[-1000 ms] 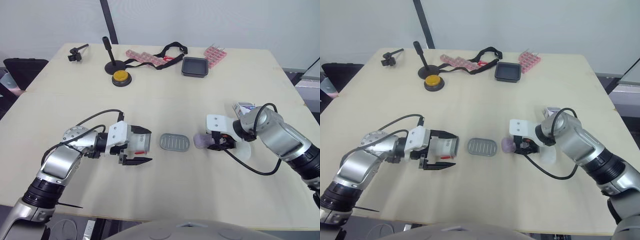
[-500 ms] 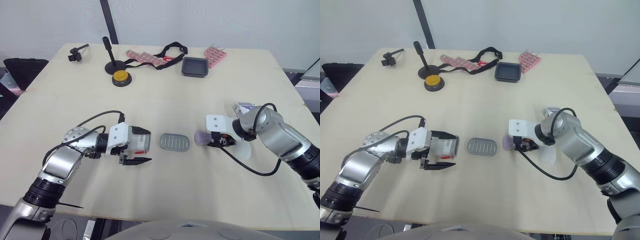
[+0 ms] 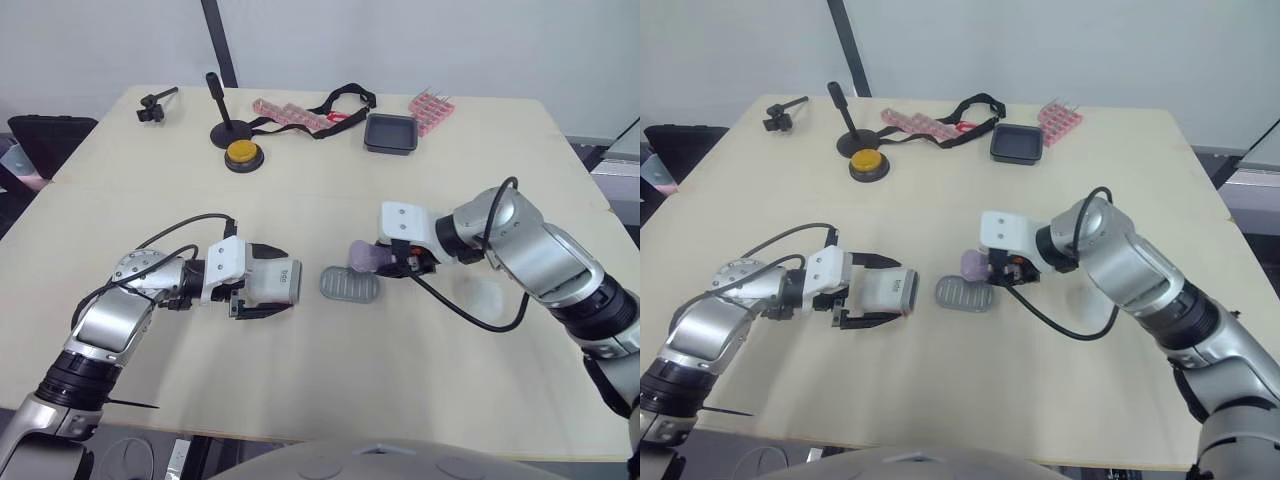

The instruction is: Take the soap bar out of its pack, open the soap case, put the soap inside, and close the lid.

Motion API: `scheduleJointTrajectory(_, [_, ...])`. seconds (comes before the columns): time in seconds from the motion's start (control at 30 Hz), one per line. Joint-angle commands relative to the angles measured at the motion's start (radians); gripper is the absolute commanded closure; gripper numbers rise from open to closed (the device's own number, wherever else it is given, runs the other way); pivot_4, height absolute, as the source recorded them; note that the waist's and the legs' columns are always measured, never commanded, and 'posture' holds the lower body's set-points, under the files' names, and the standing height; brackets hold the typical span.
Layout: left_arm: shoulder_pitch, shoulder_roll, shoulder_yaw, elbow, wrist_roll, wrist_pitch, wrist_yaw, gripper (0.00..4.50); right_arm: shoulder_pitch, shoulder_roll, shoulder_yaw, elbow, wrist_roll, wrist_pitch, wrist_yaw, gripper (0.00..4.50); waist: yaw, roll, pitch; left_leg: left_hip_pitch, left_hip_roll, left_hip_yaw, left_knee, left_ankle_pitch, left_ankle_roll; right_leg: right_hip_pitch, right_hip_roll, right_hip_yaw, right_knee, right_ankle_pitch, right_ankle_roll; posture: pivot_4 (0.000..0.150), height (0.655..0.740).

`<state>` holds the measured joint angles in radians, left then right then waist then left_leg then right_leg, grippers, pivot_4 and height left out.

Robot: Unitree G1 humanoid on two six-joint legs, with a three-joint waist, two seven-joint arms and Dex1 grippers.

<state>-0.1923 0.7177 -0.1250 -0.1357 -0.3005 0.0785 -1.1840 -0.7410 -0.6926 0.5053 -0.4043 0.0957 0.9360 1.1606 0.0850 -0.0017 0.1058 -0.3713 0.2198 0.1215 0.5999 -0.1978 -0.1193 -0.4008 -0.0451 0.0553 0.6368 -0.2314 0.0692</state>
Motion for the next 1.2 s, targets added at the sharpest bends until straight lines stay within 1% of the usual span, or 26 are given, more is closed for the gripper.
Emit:
scheduleJointTrajectory(0.03, [-0.001, 0.023, 0.04, -0.03, -0.006, 0.003, 0.012, 0.0, -0.033, 0.024, 0.028, -0.025, 0.009, 0.029, -0.025, 2.48, 0.0, 0.0, 0.0, 0.0, 0.0, 0.0, 0.0, 0.0, 0.0, 0.0, 0.0, 0.0, 0.0, 0.0, 0.0, 0.15, 0.7395])
scheduleJointTrajectory(0.47, [0.034, 0.034, 0.05, -0.096, -0.006, 0.037, 0.055, 0.0, -0.073, 0.092, 0.159, 0.058, 0.002, 0.048, -0.07, 2.48, -0.005, 0.0, 0.0, 0.0, 0.0, 0.0, 0.0, 0.0, -0.001, 0.0, 0.0, 0.0, 0.0, 0.0, 0.0, 0.15, 0.7395])
scheduleJointTrajectory(0.9, [0.018, 0.036, 0.044, -0.087, 0.007, 0.038, 0.067, 0.0, -0.071, 0.126, 0.183, 0.099, 0.017, 0.072, -0.099, 2.48, -0.005, 0.0, 0.0, 0.0, 0.0, 0.0, 0.0, 0.0, -0.001, 0.0, 0.0, 0.0, 0.0, 0.0, 0.0, 0.15, 0.7395])
scheduleJointTrajectory(0.97, [0.015, 0.035, 0.041, -0.082, 0.009, 0.035, 0.068, 0.0, -0.072, 0.129, 0.182, 0.101, 0.017, 0.073, -0.101, 1.7, -0.004, 0.0, 0.0, 0.0, 0.0, 0.0, 0.0, 0.0, -0.001, 0.0, 0.0, 0.0, 0.0, 0.0, 0.0, 0.15, 0.7395])
scheduleJointTrajectory(1.13, [0.01, 0.028, 0.035, -0.068, 0.02, 0.025, 0.063, 0.0, -0.067, 0.152, 0.147, 0.101, 0.047, 0.103, -0.112, 0.04, -0.005, 0.0, 0.0, 0.0, 0.0, 0.0, 0.0, 0.0, -0.001, 0.0, 0.0, 0.0, 0.001, 0.0, 0.0, 0.15, 0.7395])
scheduleJointTrajectory(1.2, [0.007, 0.027, 0.033, -0.061, 0.025, 0.019, 0.06, 0.0, -0.078, 0.166, 0.093, 0.081, 0.09, 0.138, -0.107, 0.04, -0.004, 0.0, 0.0, 0.0, 0.0, 0.0, 0.0, 0.0, -0.001, 0.0, 0.0, 0.0, 0.001, 0.0, 0.0, 0.15, 0.7395])
